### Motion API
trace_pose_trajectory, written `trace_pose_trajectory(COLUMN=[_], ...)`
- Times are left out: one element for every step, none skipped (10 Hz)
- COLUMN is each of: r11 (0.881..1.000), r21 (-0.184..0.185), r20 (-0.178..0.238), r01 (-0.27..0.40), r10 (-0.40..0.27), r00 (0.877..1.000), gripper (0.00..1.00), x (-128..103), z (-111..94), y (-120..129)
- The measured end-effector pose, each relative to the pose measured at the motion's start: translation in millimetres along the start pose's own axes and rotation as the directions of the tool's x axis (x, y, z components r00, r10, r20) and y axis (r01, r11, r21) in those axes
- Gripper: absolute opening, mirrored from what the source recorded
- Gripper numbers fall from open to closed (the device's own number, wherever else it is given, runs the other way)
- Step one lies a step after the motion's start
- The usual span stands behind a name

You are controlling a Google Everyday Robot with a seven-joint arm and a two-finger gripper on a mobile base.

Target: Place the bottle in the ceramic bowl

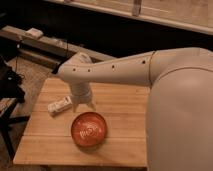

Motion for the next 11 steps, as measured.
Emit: trace_pose_trajectory(r11=[1.0,1.0,1.0,1.0,1.0,0.999,0.999,0.998,0.998,0.998,0.999], r21=[0.0,0.002,0.011,0.013,0.016,0.02,0.022,0.023,0.022,0.022,0.024], r20=[0.0,0.001,0.005,0.009,0.012,0.014,0.017,0.019,0.021,0.024,0.033], r01=[0.0,-0.002,-0.002,0.008,0.017,0.028,0.044,0.056,0.056,0.051,0.045], r10=[0.0,0.002,0.002,-0.008,-0.017,-0.029,-0.044,-0.056,-0.057,-0.052,-0.046], r00=[1.0,1.0,1.0,1.0,1.0,0.999,0.999,0.998,0.998,0.998,0.998], gripper=[0.65,0.65,0.65,0.65,0.65,0.65,0.65,0.65,0.65,0.65,0.65], x=[0,0,-2,-9,-19,-28,-42,-62,-74,-85,-100], z=[0,0,0,2,4,6,8,12,14,19,27], y=[0,-1,-1,7,17,25,39,55,62,68,76])
